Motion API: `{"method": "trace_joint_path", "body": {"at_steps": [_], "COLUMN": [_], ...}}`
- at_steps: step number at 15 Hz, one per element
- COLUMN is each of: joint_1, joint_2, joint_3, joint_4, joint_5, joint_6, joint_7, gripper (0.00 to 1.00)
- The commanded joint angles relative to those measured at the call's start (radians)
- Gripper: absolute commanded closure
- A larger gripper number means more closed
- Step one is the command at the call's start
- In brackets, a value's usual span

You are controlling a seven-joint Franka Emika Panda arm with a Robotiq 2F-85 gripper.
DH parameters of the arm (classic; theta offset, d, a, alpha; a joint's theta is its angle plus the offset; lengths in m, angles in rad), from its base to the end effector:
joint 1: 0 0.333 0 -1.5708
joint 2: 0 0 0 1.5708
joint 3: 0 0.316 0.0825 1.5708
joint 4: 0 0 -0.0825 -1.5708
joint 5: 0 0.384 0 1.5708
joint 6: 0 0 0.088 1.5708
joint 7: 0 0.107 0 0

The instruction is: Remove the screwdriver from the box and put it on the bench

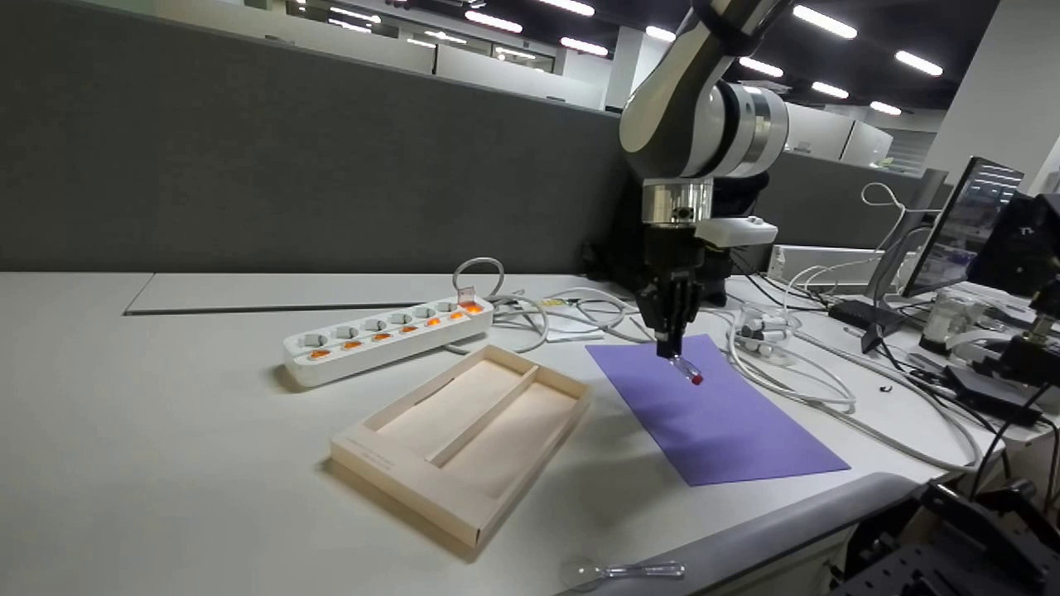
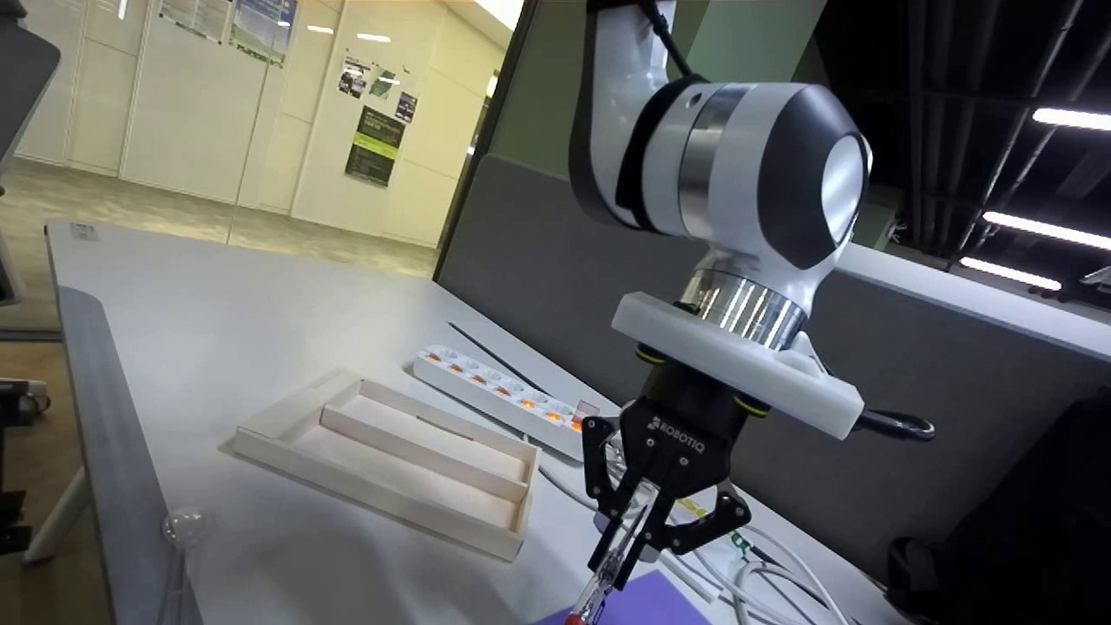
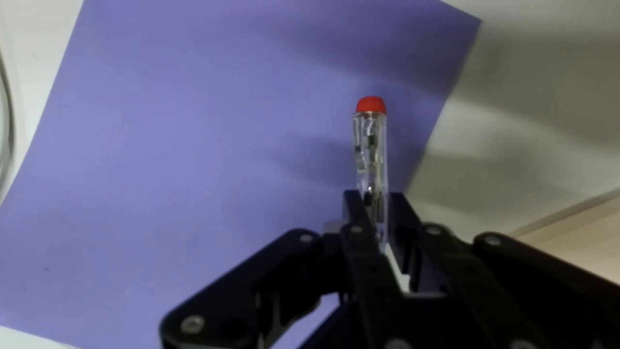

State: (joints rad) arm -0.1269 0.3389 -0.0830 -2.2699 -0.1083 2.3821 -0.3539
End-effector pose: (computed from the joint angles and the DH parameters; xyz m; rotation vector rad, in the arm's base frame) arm 0.4991 -0.1090 0.1914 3.0711 0.3588 -0.3781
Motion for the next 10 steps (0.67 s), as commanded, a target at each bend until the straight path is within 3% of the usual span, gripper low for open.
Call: {"method": "trace_joint_path", "body": {"at_steps": [1,10], "joint_1": [-0.005,-0.033], "joint_2": [0.03,0.143], "joint_3": [-0.006,-0.038], "joint_4": [0.015,0.056], "joint_5": [-0.023,-0.023], "joint_6": [-0.011,0.009], "joint_7": [0.03,0.055], "gripper": [0.96,0.96]}}
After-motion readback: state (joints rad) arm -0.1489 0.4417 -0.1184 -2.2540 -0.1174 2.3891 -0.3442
